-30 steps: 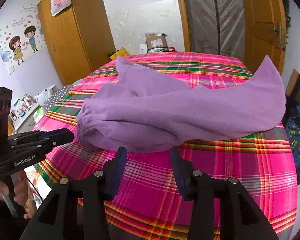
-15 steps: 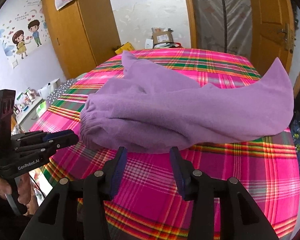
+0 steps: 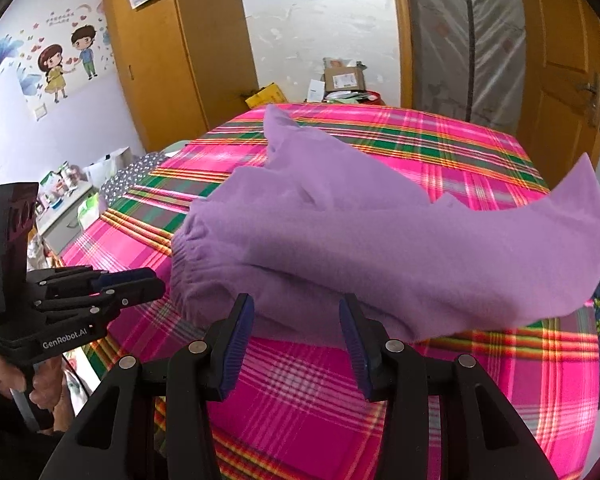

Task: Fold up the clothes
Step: 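Move the right tool to the purple pants and grasp the waistband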

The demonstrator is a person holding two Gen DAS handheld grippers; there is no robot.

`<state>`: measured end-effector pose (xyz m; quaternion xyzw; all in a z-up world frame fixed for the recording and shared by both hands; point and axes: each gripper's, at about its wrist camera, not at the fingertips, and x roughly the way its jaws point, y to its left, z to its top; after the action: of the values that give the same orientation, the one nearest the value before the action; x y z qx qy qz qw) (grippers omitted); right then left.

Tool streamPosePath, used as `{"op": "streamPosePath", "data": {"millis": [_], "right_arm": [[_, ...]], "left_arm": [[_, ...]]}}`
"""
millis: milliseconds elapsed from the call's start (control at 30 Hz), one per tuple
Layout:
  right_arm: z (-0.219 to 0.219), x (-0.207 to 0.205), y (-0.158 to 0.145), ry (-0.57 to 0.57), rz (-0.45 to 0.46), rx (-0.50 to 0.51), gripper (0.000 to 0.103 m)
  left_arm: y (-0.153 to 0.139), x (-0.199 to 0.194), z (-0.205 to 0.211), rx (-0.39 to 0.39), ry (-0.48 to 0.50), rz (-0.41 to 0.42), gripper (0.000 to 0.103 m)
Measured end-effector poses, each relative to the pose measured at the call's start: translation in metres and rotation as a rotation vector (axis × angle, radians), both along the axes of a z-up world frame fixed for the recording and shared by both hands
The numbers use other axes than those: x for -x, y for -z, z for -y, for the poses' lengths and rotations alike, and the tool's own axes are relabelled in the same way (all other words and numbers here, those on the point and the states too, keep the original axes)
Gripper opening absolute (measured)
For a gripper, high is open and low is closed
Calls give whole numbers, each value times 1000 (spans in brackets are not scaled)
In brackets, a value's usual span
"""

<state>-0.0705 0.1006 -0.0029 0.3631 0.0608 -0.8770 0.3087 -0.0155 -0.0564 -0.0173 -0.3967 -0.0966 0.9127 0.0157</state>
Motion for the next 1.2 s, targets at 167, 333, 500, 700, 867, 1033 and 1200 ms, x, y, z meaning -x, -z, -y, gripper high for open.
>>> {"op": "streamPosePath", "data": {"millis": [167,333,500,700,867,1033,1200], "right_arm": [[11,7,0,-16,0,-35,46],[24,13,-1,-12,1,-82,46],[36,16,-2,-24,-7,-115,46],[43,18,-6,-50,-23,-130,46],[49,24,-6,-79,-35,-146,46],[53,26,-4,-103,-39,-161,46],[56,29,0,-121,-43,-177,46]], "left_arm": [[2,4,7,-11,-9,5,19],[6,3,14,-22,-20,9,19],[7,5,14,-27,-21,15,19],[6,4,14,-28,-23,14,19],[7,5,15,-33,-29,17,19],[8,7,19,-32,-44,21,19],[10,10,25,-31,-65,32,19]]}}
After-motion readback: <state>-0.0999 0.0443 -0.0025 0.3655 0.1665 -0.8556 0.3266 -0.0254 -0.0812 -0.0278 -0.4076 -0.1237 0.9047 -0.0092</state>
